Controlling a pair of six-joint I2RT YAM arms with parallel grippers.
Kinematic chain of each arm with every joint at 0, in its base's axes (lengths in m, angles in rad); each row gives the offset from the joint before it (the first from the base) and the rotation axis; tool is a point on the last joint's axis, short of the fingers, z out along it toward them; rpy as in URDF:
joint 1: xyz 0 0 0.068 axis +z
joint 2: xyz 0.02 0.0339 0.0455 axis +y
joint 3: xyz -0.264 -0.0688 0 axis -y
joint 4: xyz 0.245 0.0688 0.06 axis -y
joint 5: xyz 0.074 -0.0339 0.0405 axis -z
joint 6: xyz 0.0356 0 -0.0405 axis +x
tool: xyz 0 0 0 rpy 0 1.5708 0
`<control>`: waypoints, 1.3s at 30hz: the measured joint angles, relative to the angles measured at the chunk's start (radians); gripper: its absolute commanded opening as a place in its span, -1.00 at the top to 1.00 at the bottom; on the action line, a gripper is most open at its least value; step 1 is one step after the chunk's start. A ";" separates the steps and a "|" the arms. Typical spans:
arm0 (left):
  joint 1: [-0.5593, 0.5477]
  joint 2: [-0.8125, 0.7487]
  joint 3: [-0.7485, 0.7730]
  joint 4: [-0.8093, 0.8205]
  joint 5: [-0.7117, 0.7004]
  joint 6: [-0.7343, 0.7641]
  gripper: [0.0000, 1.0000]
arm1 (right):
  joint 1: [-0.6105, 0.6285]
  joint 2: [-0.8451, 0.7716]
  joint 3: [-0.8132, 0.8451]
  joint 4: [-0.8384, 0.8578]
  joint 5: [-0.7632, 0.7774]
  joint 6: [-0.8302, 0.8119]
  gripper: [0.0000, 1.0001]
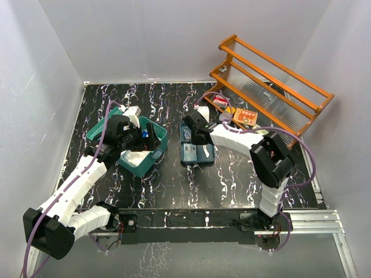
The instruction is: Organize the medicine kit
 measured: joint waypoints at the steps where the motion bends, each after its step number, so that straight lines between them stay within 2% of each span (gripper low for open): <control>1: 0.000 0.000 0.000 0.000 0.001 0.000 -0.86 | 0.000 0.012 0.000 0.000 -0.003 0.000 0.80; 6: 0.000 0.000 -0.001 0.000 0.006 0.000 -0.86 | 0.000 0.068 0.000 0.003 -0.013 0.001 1.00; 11: 0.000 0.000 -0.005 0.000 0.009 -0.003 -0.86 | 0.001 0.076 0.001 0.005 -0.010 0.000 1.00; 14: 0.000 0.000 -0.010 0.001 0.013 -0.003 -0.86 | 0.001 0.077 0.001 0.006 -0.010 0.000 0.85; 16: 0.000 0.002 -0.013 0.000 0.016 -0.003 -0.86 | 0.001 0.081 0.001 0.009 -0.010 0.000 0.82; 20: 0.000 0.007 -0.014 0.000 0.025 -0.006 -0.86 | 0.000 0.115 0.003 0.028 -0.007 -0.002 0.88; 23: 0.000 0.010 -0.016 0.000 0.034 -0.009 -0.86 | 0.000 0.117 0.004 0.031 -0.007 -0.005 1.00; 33: 0.000 0.024 -0.017 -0.006 0.100 -0.018 -0.86 | -0.005 0.104 0.000 0.021 -0.010 -0.005 1.00; 39: 0.000 0.075 -0.032 -0.017 0.119 -0.026 -0.81 | -0.006 0.010 0.000 -0.013 -0.010 -0.005 1.00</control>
